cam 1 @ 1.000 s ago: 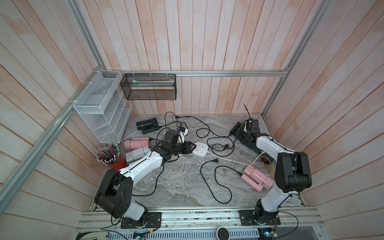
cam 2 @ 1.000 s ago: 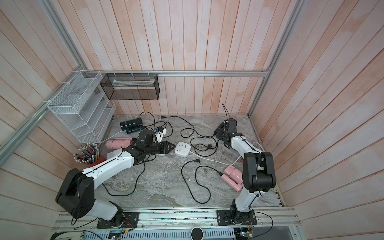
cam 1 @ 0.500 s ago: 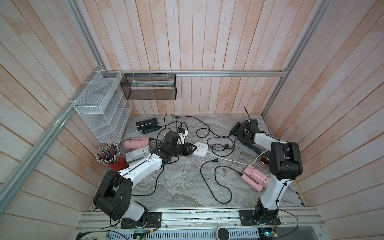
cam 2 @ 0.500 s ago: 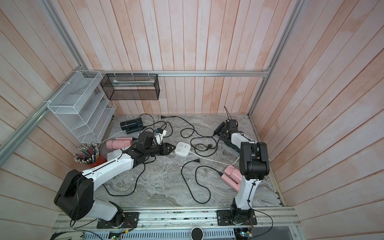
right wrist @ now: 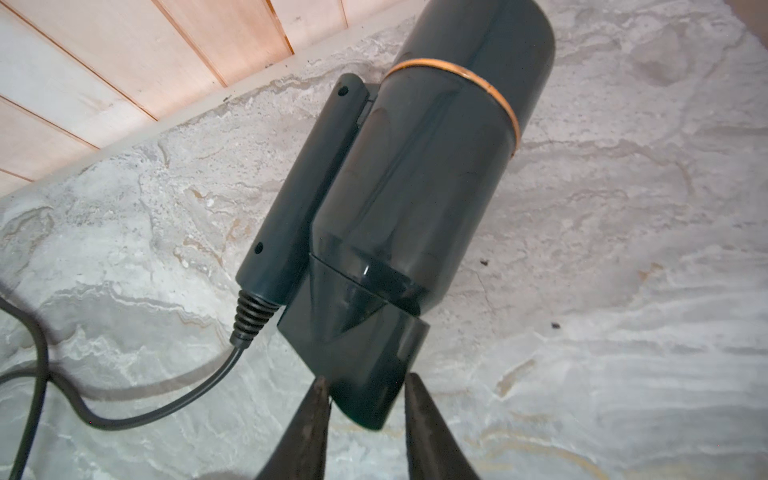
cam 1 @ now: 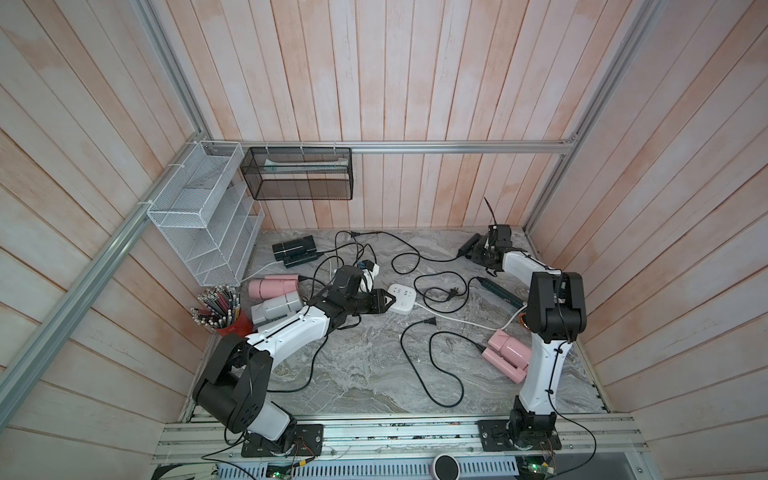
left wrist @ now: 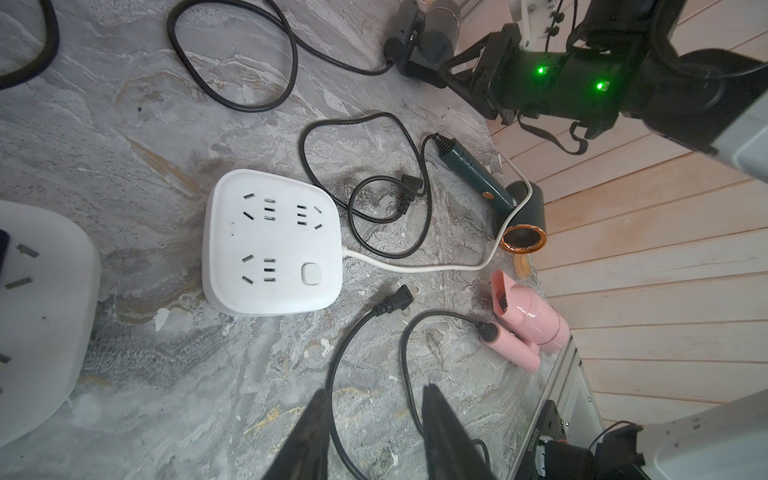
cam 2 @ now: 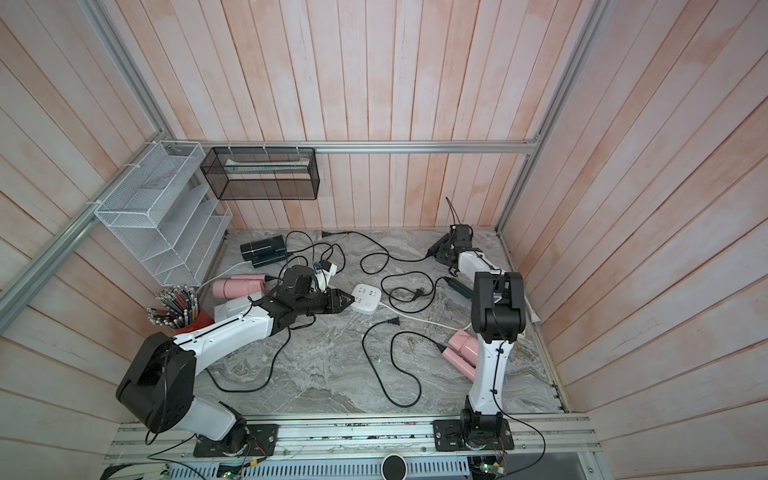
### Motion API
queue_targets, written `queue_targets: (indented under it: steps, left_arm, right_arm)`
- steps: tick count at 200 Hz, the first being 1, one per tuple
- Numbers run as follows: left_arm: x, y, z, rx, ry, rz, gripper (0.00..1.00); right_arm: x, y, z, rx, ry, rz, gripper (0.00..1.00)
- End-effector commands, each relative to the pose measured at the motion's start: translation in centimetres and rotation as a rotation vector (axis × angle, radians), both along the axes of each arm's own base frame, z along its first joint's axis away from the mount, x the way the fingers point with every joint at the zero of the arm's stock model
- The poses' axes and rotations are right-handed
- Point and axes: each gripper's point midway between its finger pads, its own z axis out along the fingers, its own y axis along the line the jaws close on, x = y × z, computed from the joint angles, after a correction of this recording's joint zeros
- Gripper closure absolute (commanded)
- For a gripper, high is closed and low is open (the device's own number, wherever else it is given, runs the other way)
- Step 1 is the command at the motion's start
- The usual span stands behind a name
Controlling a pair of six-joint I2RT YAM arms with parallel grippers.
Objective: Charge the blow dryers
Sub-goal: Move the blow dryer to the center of the board, then adjust the charging cable at the center of the board.
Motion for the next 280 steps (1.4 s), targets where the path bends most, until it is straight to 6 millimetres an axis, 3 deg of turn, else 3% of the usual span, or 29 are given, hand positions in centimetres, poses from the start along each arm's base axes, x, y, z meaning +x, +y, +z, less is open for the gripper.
queue_targets:
  steps: [1,35,80,150,177,198,223,280]
  left_arm:
    - [0.8,-0.5,0.7,-0.007,-0.027,0.009,0.60]
    - [0.6,-0.4,0.5,0.008,-0.028,0.012,0.60]
    - [0.0,0.3,0.0,0.061,-0.038,0.016,0.60]
    - [-2.6,-0.1,-1.3,0.078,-0.025,-0.034,0.60]
    - [-3.7,-0.7,-2.5,0.078,0.001,-0.050,0.60]
    - [-3.9,-0.5,-3.0,0.073,0.019,-0.036,0.60]
    - [-3.9,-0.3,-2.5,0.063,0.010,-0.025,0.60]
    - [-3.8,-0.1,-2.3,0.075,0.009,-0.008,0.60]
  right_arm:
    - [1.0,0.7,0.3,0.020,-0.019,0.055,0.67]
    - [0.3,1.6,2.8,0.045,-0.071,0.092,0.66]
    - [-5.6,3.8,6.7,0.088,-0.134,0.165,0.55]
    - [-18.3,8.5,5.1,0.142,-0.048,0.314,0.56]
    - [-22.0,10.4,4.3,0.202,-0.003,0.388,0.58]
    - [-24.3,12.0,2.6,0.182,0.059,0.450,0.58]
    - [-24.4,12.1,1.6,0.170,0.060,0.423,0.59]
    - [-19.7,12.0,-0.4,0.125,0.084,0.341,0.59]
